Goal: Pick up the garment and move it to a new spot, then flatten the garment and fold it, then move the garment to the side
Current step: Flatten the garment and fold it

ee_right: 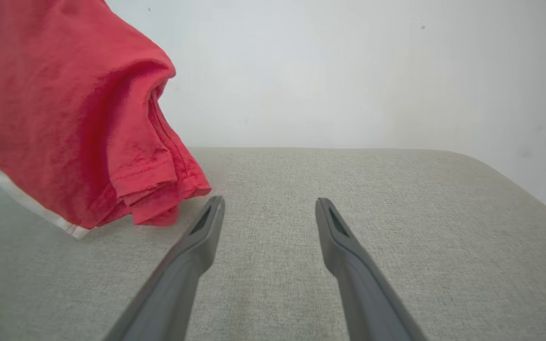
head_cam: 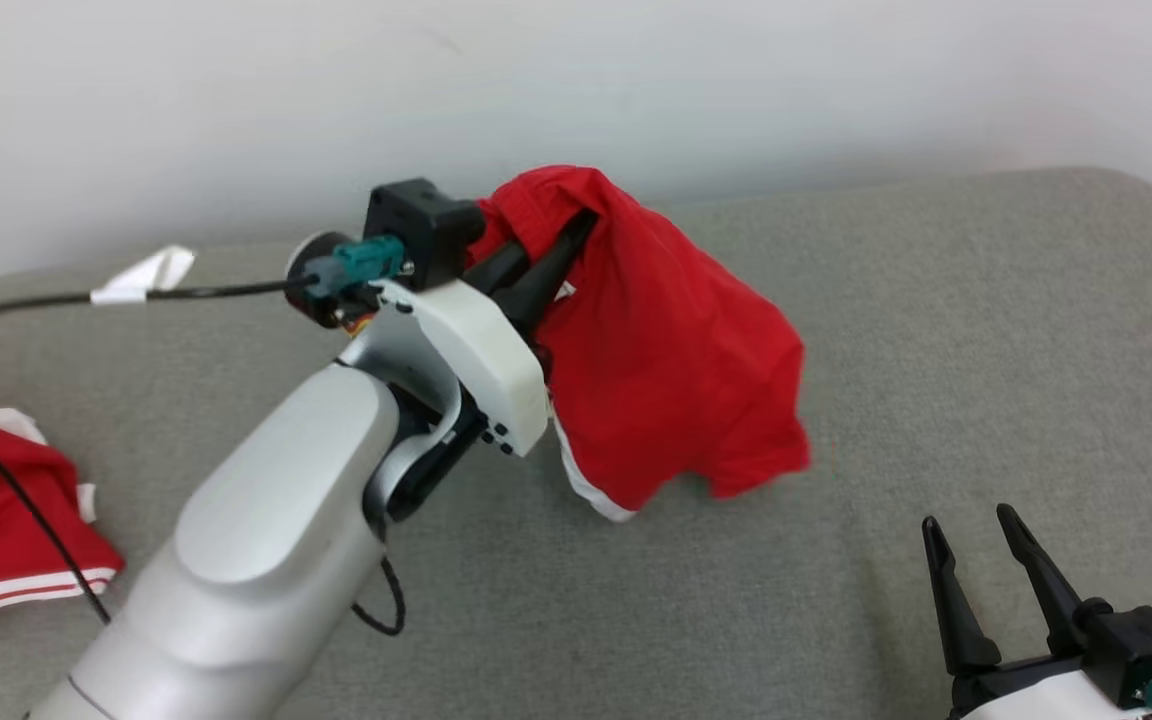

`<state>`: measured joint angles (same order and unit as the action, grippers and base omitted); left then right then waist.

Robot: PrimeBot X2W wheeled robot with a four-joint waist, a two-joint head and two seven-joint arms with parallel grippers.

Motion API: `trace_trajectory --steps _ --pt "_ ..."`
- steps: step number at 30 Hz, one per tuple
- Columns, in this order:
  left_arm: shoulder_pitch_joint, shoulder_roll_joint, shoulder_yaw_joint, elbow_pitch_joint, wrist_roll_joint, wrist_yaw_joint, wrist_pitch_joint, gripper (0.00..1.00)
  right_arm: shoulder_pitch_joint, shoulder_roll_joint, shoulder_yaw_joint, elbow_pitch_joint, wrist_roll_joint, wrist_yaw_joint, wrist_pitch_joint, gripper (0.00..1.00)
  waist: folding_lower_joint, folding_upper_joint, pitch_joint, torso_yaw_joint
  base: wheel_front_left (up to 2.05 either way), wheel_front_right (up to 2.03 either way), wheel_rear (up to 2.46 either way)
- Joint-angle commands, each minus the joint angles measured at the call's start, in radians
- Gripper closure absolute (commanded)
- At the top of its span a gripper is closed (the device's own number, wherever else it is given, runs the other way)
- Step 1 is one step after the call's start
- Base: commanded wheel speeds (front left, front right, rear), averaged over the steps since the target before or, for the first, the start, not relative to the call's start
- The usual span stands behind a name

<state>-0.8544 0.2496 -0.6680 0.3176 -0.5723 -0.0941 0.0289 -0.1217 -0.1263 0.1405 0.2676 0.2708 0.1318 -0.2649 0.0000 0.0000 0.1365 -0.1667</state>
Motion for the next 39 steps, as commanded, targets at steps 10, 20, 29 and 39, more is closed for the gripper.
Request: trace_trajectory --steps 10,20,29,39 --pt "-0.116 -0.031 -0.035 -0.005 0.006 0.044 0.194 1.0 0.016 -0.004 0.033 0.026 0.001 -0.002 0.001 0.0 0.0 0.0 -0.08 0.032 0.0 0.0 0.0" --pt "-0.195 -0.115 -0.035 0.02 -0.031 0.075 0.255 1.0 0.014 0.008 0.031 0.024 0.012 -0.002 0.001 0.0 0.0 0.0 -0.075 -0.007 0.0 0.0 0.0" --pt "-0.103 -0.128 -0.076 0.093 -0.034 0.111 0.269 1.0 0.01 0.021 0.014 0.015 0.009 -0.002 0.001 0.0 0.0 0.0 -0.047 -0.008 0.0 0.0 0.0" --pt "0.184 -0.016 -0.063 0.22 -0.048 0.186 0.154 1.0 0.048 0.022 -0.001 0.016 0.004 -0.002 0.001 0.0 0.0 0.0 -0.05 0.041 0.0 0.0 0.0"
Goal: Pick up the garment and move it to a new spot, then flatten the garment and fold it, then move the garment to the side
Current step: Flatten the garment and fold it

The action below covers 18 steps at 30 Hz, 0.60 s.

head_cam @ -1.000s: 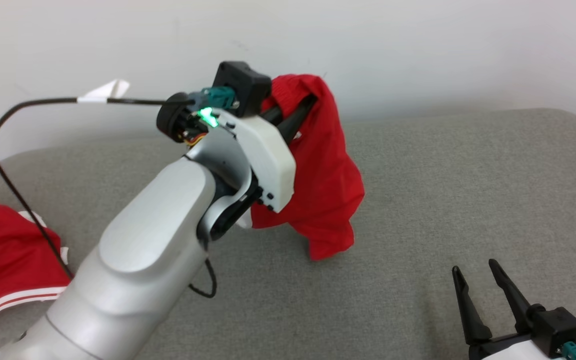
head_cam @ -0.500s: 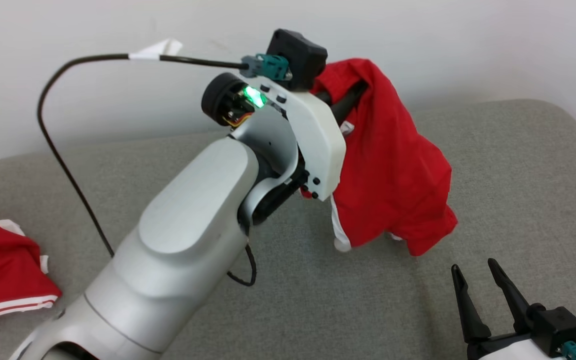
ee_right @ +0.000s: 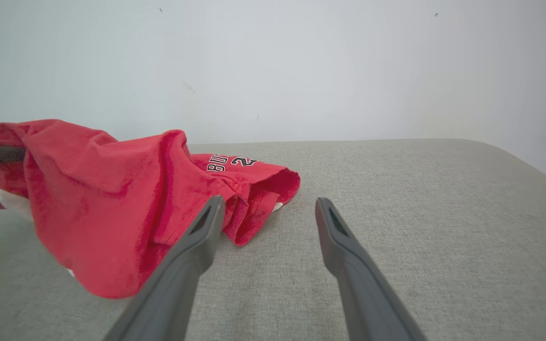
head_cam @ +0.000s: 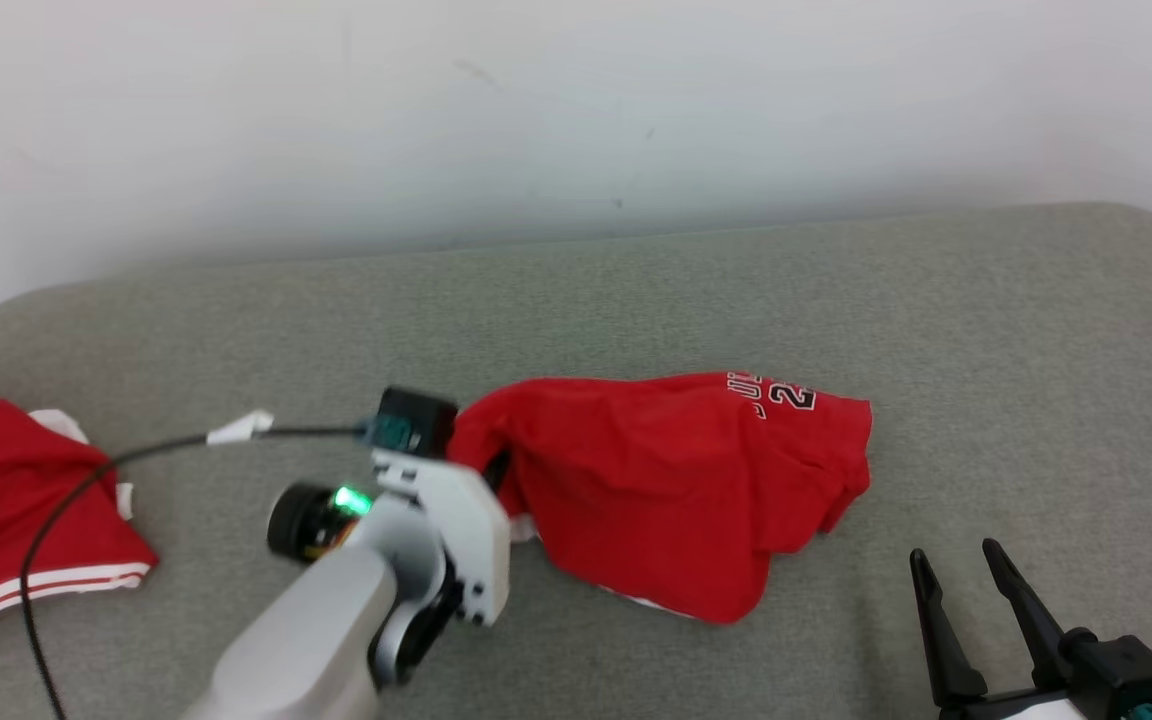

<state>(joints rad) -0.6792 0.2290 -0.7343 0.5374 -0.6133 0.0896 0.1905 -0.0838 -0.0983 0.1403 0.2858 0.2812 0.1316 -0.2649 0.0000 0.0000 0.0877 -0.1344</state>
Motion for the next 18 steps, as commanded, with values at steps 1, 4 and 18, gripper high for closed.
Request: trace_trajectory --steps 1,4,18 --pt "0.04 0.011 0.007 0.01 -0.012 0.009 -0.017 1.0 0.011 -0.009 -0.002 -0.002 -0.008 -0.002 0.001 0.0 0.0 0.0 -0.003 0.018 0.0 0.0 0.0" --pt "0.118 0.027 0.021 0.026 -0.031 0.025 -0.058 1.0 0.017 -0.015 -0.002 -0.003 -0.008 -0.002 0.001 0.0 0.0 0.0 -0.004 0.044 0.0 0.0 0.0" --pt "0.364 0.042 0.005 -0.127 -0.071 0.05 -0.135 0.78 0.034 -0.044 -0.001 -0.004 -0.011 -0.002 0.001 0.0 0.0 0.0 -0.018 0.132 0.0 0.0 0.0"
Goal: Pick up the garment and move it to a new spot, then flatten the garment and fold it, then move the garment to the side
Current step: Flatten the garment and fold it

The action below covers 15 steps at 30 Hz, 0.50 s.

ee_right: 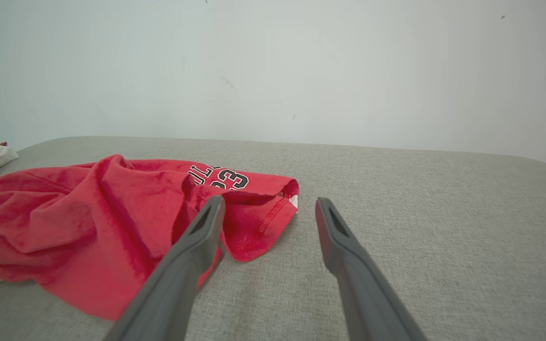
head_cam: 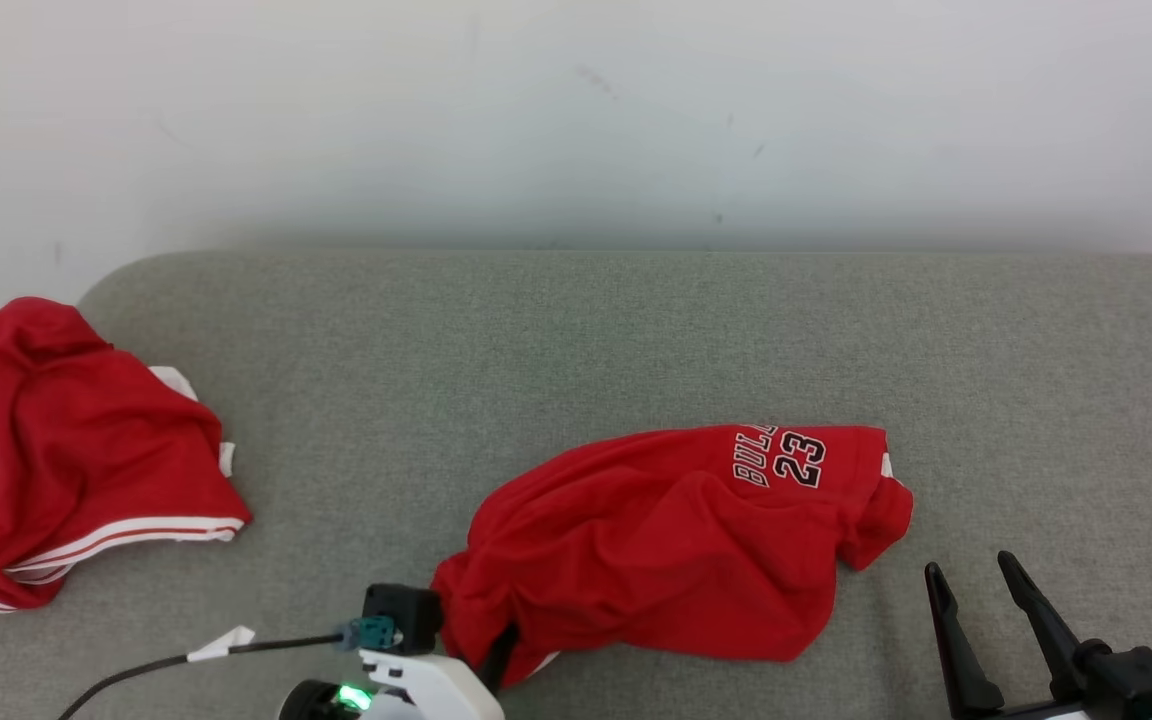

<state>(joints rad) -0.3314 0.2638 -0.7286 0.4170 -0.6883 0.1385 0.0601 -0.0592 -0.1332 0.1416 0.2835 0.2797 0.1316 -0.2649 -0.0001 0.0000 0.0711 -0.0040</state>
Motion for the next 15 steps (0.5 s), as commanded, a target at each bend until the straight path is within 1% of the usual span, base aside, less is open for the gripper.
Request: trace_trajectory --steps 1,2,4,8,12,15 --pt "0.027 0.01 0.001 -0.024 0.002 0.005 -0.013 0.2 0.01 -0.009 -0.001 -0.002 -0.009 -0.002 0.001 0.0 0.0001 0.0 -0.003 0.003 0.0 0.0 0.0" --pt "0.038 0.016 -0.001 -0.04 0.007 0.006 -0.021 0.0 0.01 -0.009 0.0 -0.003 -0.009 -0.002 0.001 0.0 0.0001 0.0 -0.005 0.003 0.0 0.0 0.0" --pt "0.064 0.035 0.004 -0.073 0.022 0.027 -0.05 0.0 0.012 -0.008 0.001 -0.005 -0.008 -0.002 0.001 0.0 0.0001 0.0 -0.01 0.0 0.0 0.0 0.0" --pt "0.132 0.076 0.02 -0.141 0.052 0.085 -0.118 0.0 0.022 -0.005 -0.004 -0.007 -0.008 -0.002 0.001 0.0 0.0001 0.0 -0.025 -0.017 0.0 0.0 0.0" --pt "0.196 0.135 0.041 -0.24 0.113 0.169 -0.196 0.0 0.027 -0.005 -0.011 -0.019 -0.011 -0.002 0.001 0.0 0.0001 0.0 -0.036 -0.042 0.0 0.0 0.0" --pt "0.226 0.164 0.042 -0.316 0.16 0.217 -0.23 0.0 0.028 -0.007 -0.016 -0.03 -0.013 -0.002 0.001 0.0 0.0001 0.0 -0.031 -0.06 0.0 0.0 0.0"
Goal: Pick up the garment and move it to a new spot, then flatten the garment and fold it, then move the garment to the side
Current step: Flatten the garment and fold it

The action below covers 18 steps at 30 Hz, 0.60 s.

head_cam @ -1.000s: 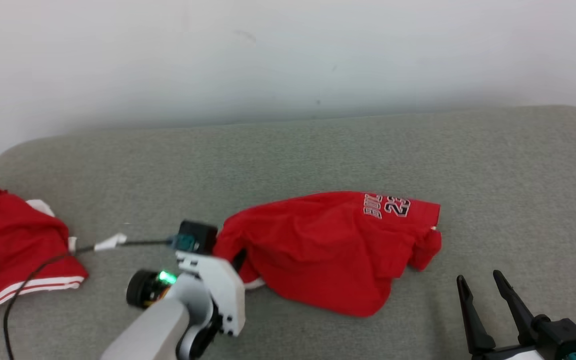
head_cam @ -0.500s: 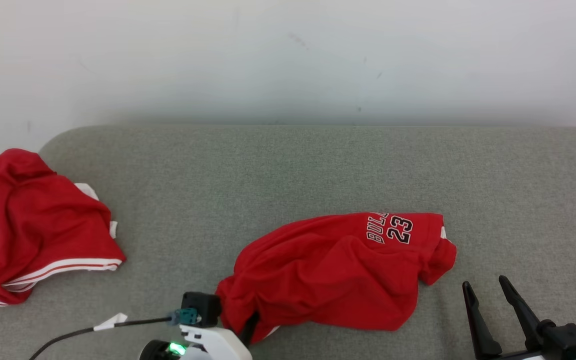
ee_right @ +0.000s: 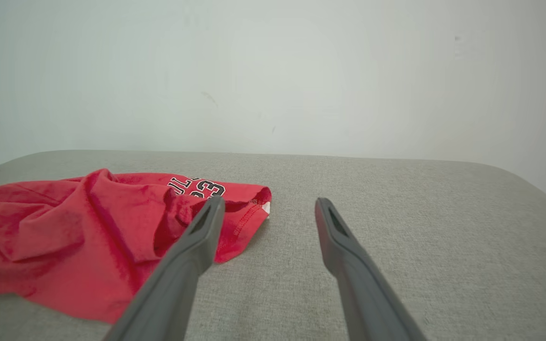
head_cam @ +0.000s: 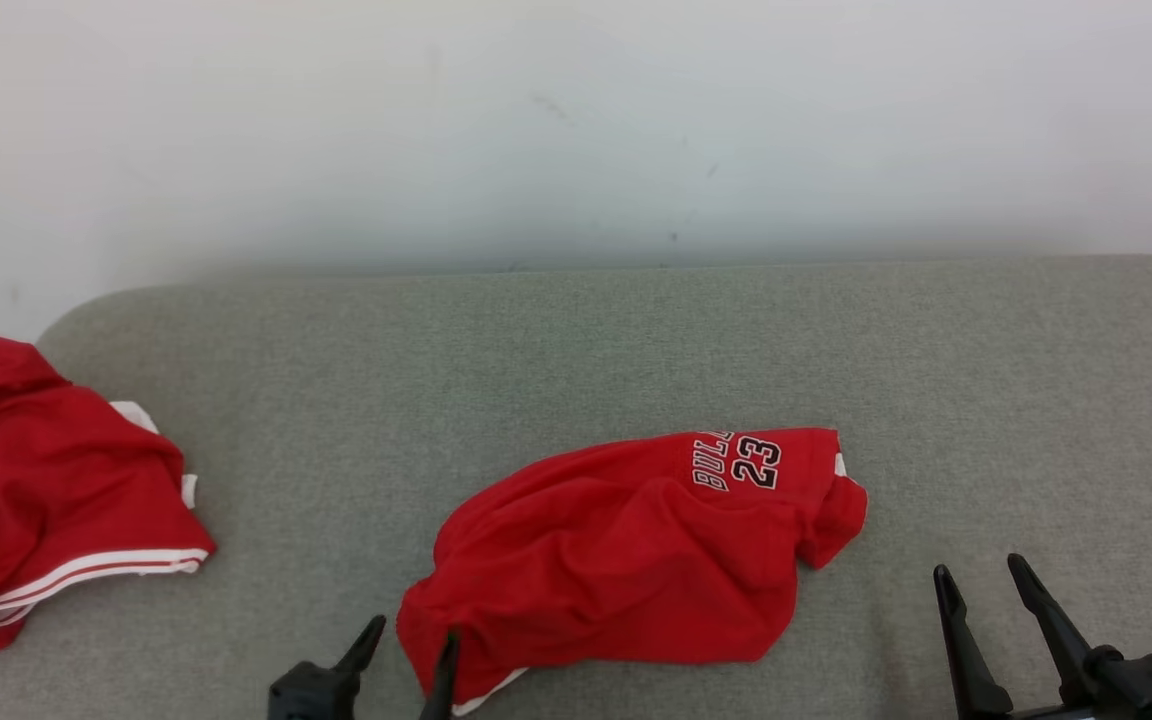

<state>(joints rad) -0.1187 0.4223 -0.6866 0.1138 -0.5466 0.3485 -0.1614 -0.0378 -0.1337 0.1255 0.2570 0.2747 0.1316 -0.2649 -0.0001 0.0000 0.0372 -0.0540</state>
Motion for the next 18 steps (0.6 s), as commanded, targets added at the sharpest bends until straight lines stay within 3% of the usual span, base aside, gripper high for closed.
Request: trace_trajectory --steps 1,4,6,10,18 --pt "0.012 0.012 -0.002 -0.04 0.031 0.019 -0.014 0.0 0.004 -0.008 0.001 -0.008 -0.008 -0.002 0.001 0.0 0.0001 0.0 0.006 -0.017 0.0 0.0 0.0" --pt "-0.023 0.022 -0.02 -0.113 0.083 0.039 -0.01 0.0 -0.011 -0.01 -0.001 -0.019 -0.01 -0.002 0.001 0.0 0.0001 0.0 0.021 -0.042 0.0 0.0 0.0" --pt "-0.059 0.009 -0.047 -0.151 0.105 0.022 0.001 0.0 -0.02 -0.01 0.001 -0.025 -0.011 -0.002 0.001 0.0 0.0001 0.0 0.035 -0.062 0.0 0.0 0.0" --pt "-0.144 -0.042 -0.119 -0.15 0.144 -0.03 0.045 0.0 -0.039 -0.003 0.004 -0.033 -0.01 -0.002 0.001 0.0 0.0001 0.0 0.066 -0.112 0.0 0.0 0.0" --pt "-0.273 -0.139 -0.221 0.005 0.176 -0.123 0.102 0.0 -0.069 0.014 -0.012 -0.039 0.006 -0.002 0.001 0.0 0.0001 0.0 0.13 -0.214 0.0 0.0 0.0"
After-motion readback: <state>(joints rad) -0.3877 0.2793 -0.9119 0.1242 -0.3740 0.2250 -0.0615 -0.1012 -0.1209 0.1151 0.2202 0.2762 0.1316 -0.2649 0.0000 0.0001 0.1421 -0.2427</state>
